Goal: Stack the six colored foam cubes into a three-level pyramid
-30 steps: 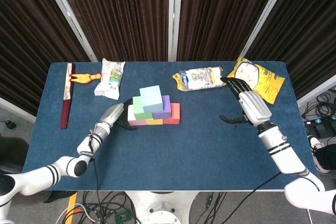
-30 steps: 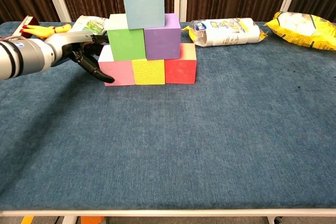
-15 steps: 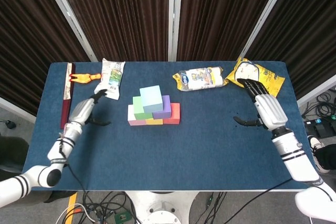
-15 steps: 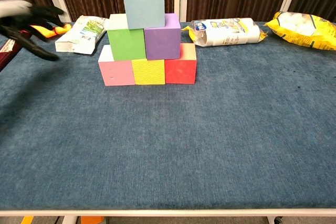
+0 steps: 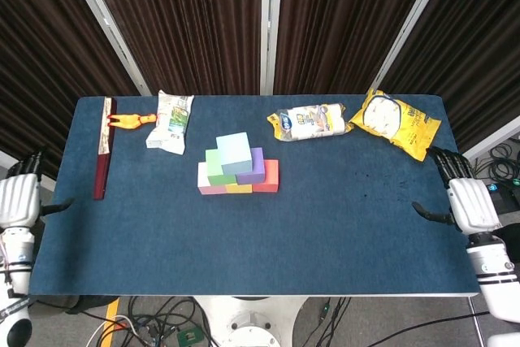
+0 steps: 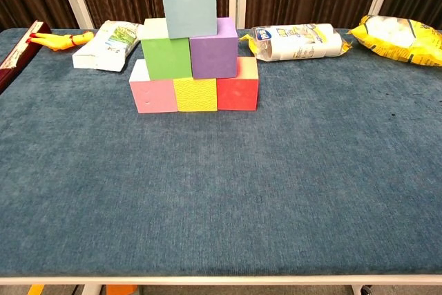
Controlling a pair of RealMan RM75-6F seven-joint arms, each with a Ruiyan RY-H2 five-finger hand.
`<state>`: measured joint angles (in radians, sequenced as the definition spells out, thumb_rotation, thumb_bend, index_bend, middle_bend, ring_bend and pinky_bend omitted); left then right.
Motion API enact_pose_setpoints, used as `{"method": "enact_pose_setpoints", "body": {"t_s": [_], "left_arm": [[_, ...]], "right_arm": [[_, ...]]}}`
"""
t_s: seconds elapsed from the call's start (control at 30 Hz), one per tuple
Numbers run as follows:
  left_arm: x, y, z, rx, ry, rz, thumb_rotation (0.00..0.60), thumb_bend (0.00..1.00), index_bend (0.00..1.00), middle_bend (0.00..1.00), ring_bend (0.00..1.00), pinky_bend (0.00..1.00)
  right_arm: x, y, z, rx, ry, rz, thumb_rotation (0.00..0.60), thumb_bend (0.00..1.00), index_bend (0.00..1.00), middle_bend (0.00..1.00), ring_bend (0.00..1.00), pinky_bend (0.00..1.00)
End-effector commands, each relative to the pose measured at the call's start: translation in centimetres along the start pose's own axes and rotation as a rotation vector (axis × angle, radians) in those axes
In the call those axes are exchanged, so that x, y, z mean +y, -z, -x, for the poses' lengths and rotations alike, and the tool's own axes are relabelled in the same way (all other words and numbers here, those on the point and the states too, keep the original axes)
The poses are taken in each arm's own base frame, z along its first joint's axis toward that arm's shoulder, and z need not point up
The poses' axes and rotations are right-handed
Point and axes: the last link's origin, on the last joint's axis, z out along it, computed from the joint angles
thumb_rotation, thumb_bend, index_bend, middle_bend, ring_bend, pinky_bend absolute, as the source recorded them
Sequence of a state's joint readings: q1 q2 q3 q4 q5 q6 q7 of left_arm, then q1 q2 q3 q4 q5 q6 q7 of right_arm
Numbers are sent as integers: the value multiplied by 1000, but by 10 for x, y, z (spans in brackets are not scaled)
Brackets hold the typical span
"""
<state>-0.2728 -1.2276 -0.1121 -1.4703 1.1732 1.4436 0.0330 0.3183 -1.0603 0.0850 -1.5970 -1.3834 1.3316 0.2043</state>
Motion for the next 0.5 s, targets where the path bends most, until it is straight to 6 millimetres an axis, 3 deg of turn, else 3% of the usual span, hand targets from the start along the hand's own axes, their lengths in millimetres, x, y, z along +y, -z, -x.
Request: {"method": "enact_pose_setpoints", "body": {"t_s": [0.03, 0.3, 0.5], "left_arm": [[-19, 34, -1, 2, -72, -27, 600, 0, 77, 118, 96, 193], [-21, 77, -1, -37, -65, -36, 600, 0, 79, 118, 95, 191], [-16, 91, 3, -41, -41, -37, 600, 0, 80, 118, 95, 191]], "right_arm": [[6, 13, 7, 6, 3, 16, 600, 132, 0, 35, 0, 15], [11, 40, 10, 32, -14, 43, 600, 145, 0, 34, 0, 17], [12, 53, 13, 49, -30, 58, 600, 147, 0, 38, 0, 15]]}}
